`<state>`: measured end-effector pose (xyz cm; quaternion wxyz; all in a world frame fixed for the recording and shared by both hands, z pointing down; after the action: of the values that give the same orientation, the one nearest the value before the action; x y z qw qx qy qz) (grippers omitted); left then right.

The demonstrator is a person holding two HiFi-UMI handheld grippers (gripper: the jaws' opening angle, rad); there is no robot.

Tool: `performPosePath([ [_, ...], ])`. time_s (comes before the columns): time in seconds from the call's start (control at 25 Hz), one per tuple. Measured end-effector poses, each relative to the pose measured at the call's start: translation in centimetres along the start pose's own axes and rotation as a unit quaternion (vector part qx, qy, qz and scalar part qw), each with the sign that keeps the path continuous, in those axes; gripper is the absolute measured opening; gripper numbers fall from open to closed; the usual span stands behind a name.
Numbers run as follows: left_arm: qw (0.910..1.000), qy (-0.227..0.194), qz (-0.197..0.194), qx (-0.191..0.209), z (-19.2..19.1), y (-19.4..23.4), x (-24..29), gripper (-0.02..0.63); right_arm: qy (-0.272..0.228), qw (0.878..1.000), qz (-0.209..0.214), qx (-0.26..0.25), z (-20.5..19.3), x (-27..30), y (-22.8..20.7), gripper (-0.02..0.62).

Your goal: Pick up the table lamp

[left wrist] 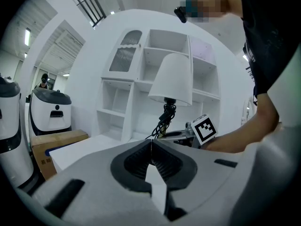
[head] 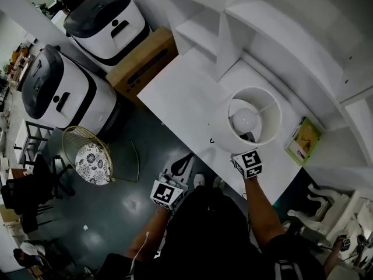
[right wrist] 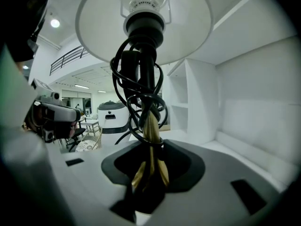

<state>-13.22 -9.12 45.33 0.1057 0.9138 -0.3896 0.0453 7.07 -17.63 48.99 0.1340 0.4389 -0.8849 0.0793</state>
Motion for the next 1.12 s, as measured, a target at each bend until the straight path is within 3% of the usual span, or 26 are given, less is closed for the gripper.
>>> performPosePath([
  [0.32, 0.9995, -0.03, 0.004, 0.0, 1.9, 0.2, -0.3, 0.018, -0.009, 1.0, 0.011, -0.014, 2.9, -1.3, 1.1, 0.138],
  [0.68, 0.9994, -0.027, 0.013, 0.019, 2.9, 0.9, -1.1, 0.018, -0.014, 0.999, 0.03, -0.016, 4.9, -2.8, 3.5, 0.137],
  [1.12, 0.9988, -0.035, 0.033, -0.01, 3.8, 1.6, -2.8, 0.018, -0.019, 0.999, 0.032, -0.02, 5.9, -5.1, 5.3, 0.137],
])
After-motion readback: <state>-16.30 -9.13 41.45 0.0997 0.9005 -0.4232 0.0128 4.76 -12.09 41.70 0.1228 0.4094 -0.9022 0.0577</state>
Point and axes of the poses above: the fingertips, and each gripper's own axes: x forward along the fingers, y to its left, z out of its top, the point moved 6 cm from there along -x, backward along the fingers, and after that the axes turned 1 degree about -x, right-handed, at the moved point
